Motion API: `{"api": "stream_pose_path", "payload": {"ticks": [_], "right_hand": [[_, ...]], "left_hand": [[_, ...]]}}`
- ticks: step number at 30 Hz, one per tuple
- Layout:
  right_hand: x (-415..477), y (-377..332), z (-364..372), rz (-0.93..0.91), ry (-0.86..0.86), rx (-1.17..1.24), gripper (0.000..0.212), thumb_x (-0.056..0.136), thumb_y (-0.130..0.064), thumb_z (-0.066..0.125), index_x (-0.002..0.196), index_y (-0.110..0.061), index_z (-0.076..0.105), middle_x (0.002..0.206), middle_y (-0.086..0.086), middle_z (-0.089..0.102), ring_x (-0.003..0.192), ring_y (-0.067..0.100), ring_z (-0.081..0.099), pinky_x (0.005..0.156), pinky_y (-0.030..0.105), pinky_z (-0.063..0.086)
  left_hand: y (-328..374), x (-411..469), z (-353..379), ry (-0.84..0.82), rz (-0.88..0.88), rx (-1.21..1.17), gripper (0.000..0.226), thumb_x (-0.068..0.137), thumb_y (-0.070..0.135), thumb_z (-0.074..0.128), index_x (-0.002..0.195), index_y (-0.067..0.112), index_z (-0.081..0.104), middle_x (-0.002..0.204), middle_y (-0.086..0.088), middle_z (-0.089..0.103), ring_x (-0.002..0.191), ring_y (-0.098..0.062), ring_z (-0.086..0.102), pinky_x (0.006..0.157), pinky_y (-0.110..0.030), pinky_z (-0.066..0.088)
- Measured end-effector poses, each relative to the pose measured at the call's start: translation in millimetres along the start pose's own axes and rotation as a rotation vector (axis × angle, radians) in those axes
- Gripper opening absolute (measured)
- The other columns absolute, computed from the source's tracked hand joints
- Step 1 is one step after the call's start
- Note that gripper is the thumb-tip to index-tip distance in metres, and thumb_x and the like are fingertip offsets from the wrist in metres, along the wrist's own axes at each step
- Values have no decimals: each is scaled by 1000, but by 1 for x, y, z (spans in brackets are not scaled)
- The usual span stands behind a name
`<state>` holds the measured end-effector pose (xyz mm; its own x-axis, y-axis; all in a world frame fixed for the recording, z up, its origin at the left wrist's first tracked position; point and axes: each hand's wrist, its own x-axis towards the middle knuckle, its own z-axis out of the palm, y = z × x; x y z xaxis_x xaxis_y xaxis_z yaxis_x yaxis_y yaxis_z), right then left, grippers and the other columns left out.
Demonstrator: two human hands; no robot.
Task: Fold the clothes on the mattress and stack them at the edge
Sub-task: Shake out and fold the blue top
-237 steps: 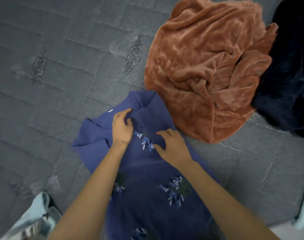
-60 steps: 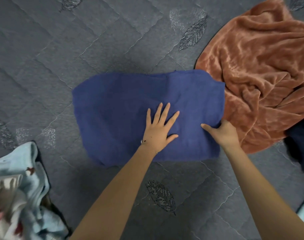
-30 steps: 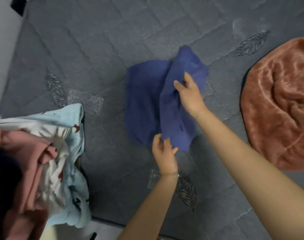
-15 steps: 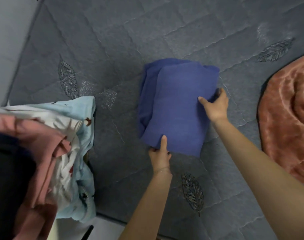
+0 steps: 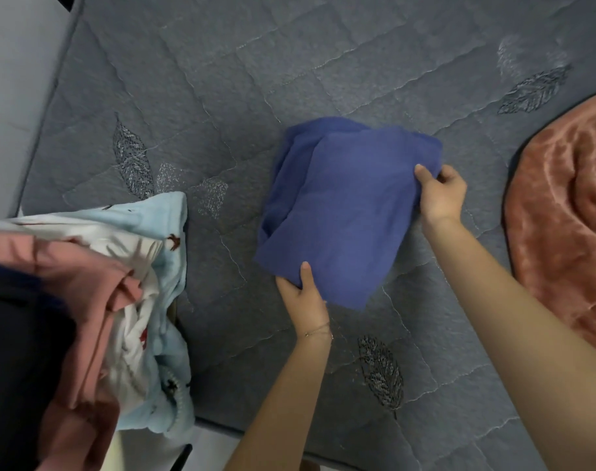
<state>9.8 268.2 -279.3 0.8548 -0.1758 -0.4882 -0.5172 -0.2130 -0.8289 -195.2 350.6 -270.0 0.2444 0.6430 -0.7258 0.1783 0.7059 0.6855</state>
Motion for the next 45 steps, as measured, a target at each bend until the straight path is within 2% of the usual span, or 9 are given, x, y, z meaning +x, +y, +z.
{"api": "stream_pose_path", "payload": {"ticks": [7,10,16,23,26,32,38,41,45], "right_hand": [[-18,13,-59,-54,70,-17,14,90,-13,64,78,-15,56,73,-5,54,60,-7,48,64,13,42],[-37,49,-76,105,-3,-189,37,88,-23,69,114,2,59,108,10,65,95,12,60,87,27,48],[-117,104,-100,270,-22,-430,51,80,-38,76,114,-3,60,114,11,66,106,29,62,86,39,48],[-158,121,-101,529,-71,-71,17,88,-7,67,102,-1,61,103,12,66,80,17,62,63,28,58],[-157,112,-104,603,-29,150,16,87,-12,68,100,-8,61,95,3,66,80,12,63,58,24,55],[-120,61,-96,609,-3,412,21,85,-17,70,103,-12,61,87,-1,69,70,5,66,54,21,53],[-62,5,-74,545,-43,601,2,90,-15,64,90,-13,65,77,-4,73,66,8,70,54,20,54],[-35,-8,-64,521,-55,616,15,96,-23,55,102,-11,61,92,5,68,79,17,67,64,24,57],[-24,1,-58,285,37,217,21,94,-26,61,108,-11,59,100,0,64,98,16,59,80,17,49]], "left_hand": [[-51,-60,-15,-126,-314,55,32,95,9,55,119,29,52,119,3,64,95,-14,68,61,-34,59],[-58,-65,-18,-78,-444,62,41,94,7,57,132,12,43,133,-13,55,111,-33,61,70,-40,58],[-33,-36,-28,65,-245,329,67,86,11,70,136,2,26,139,-17,43,120,-31,52,102,-52,44],[-12,-14,-31,-195,-329,601,30,89,18,67,115,3,60,111,-11,65,91,-23,62,80,-37,54],[-1,-14,-27,-180,-337,537,19,89,15,66,107,10,60,91,1,63,76,-11,60,57,-23,52],[39,-5,17,-262,-418,277,28,87,15,69,112,10,57,103,-4,66,84,-19,67,57,-31,59],[70,14,97,-198,-346,134,22,91,19,64,107,3,59,90,-6,66,66,-16,67,50,-27,57],[76,28,124,-240,-255,137,30,96,21,57,117,-1,55,102,-14,63,82,-21,66,59,-28,59],[62,36,124,-309,221,515,32,96,8,55,125,-3,52,119,-19,61,102,-22,61,88,-30,53]]}}
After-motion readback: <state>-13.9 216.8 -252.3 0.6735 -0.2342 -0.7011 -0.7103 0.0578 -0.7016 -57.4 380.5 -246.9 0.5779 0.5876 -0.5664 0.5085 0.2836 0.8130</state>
